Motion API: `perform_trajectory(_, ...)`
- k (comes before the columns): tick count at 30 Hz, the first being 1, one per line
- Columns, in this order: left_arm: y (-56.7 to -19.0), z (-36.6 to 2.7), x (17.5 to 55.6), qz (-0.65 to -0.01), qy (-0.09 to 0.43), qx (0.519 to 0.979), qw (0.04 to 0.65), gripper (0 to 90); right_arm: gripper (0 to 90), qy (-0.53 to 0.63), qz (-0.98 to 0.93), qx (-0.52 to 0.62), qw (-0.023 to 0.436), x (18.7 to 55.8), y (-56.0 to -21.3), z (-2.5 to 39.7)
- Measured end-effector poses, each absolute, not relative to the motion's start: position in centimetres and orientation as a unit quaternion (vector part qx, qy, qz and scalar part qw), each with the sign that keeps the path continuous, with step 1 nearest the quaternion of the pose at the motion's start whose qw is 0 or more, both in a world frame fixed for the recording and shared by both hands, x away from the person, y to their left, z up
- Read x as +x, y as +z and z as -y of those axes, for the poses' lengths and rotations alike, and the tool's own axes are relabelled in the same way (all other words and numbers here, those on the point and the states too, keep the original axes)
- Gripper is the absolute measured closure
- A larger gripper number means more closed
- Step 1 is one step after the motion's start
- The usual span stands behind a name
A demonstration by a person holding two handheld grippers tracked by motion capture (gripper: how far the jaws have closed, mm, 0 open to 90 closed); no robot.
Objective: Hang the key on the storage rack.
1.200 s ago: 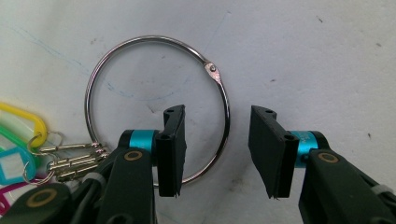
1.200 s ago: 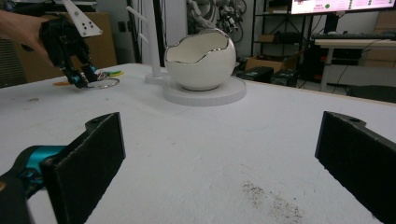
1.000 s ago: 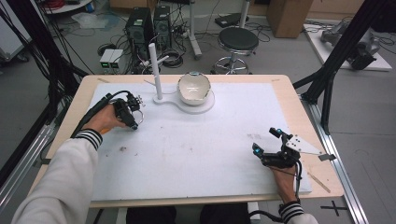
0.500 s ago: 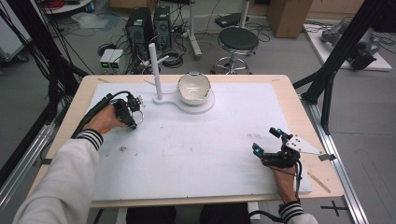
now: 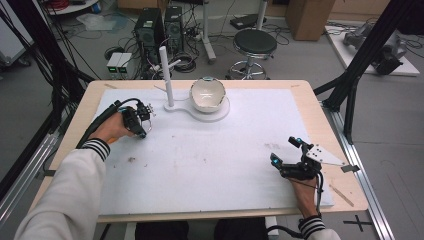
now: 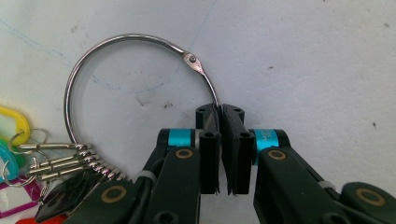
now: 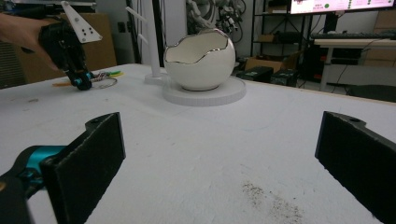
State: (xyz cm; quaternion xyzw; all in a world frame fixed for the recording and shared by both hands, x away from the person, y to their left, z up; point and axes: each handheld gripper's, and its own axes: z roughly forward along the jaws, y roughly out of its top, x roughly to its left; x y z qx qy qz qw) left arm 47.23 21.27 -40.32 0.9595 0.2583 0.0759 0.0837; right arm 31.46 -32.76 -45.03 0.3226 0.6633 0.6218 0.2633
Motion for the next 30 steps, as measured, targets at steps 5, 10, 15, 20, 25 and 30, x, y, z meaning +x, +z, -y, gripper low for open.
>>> perform_trajectory(5,-40.1,-21.2,47.2,-0.254,0.085,0.959,0.088,85.7,1.0,0.622,-0.663,0.323,0.263,31.5,-45.0,32.8)
perform_trajectory(10,-39.5,-21.7,47.2,-0.259,0.087,0.956,0.107,85.9,1.0,0.623,-0.663,0.322,0.263,31.5,-45.0,32.8)
perform_trajectory(15,-38.3,-22.2,47.1,-0.271,0.093,0.949,0.129,86.1,1.0,0.622,-0.663,0.322,0.264,31.5,-45.0,32.8)
perform_trajectory(20,-37.1,-22.8,47.0,-0.294,0.101,0.935,0.172,86.2,1.0,0.621,-0.663,0.323,0.264,31.5,-45.0,32.7)
perform_trajectory(25,-36.2,-23.3,46.8,-0.311,0.12,0.92,0.206,86.5,1.0,0.621,-0.663,0.324,0.263,31.4,-45.0,32.7)
perform_trajectory(30,-35.3,-23.8,46.5,-0.314,0.136,0.911,0.23,86.8,1.0,0.621,-0.663,0.325,0.263,31.4,-45.0,32.7)
